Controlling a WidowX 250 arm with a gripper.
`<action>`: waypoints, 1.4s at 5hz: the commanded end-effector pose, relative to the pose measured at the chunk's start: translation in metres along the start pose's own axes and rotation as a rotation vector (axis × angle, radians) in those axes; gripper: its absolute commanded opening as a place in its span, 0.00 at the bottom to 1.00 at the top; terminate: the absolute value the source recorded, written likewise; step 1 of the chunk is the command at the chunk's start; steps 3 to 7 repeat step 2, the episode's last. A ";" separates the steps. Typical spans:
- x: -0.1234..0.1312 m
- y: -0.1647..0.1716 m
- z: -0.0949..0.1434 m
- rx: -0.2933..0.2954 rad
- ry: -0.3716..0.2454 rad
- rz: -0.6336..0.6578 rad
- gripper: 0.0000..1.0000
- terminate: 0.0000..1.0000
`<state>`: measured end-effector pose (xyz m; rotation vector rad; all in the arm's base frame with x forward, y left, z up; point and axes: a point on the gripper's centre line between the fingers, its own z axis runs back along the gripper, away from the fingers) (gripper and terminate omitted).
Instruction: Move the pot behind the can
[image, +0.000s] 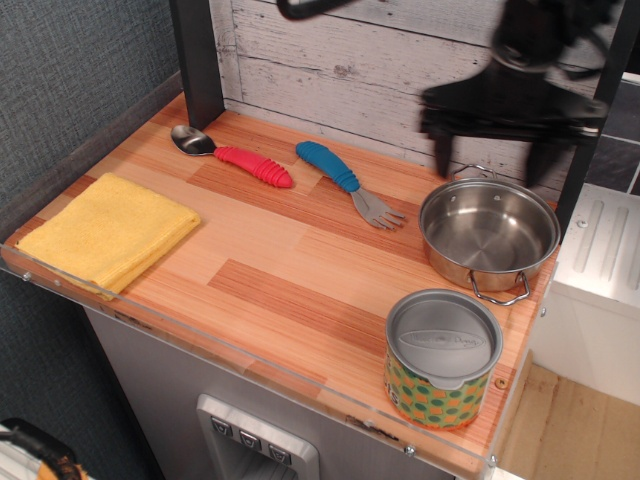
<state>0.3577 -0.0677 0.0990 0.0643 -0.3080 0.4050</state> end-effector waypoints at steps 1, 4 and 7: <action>0.005 0.052 0.031 -0.031 0.031 0.166 1.00 0.00; 0.020 0.087 0.027 0.012 0.057 0.179 1.00 1.00; 0.020 0.087 0.027 0.012 0.057 0.179 1.00 1.00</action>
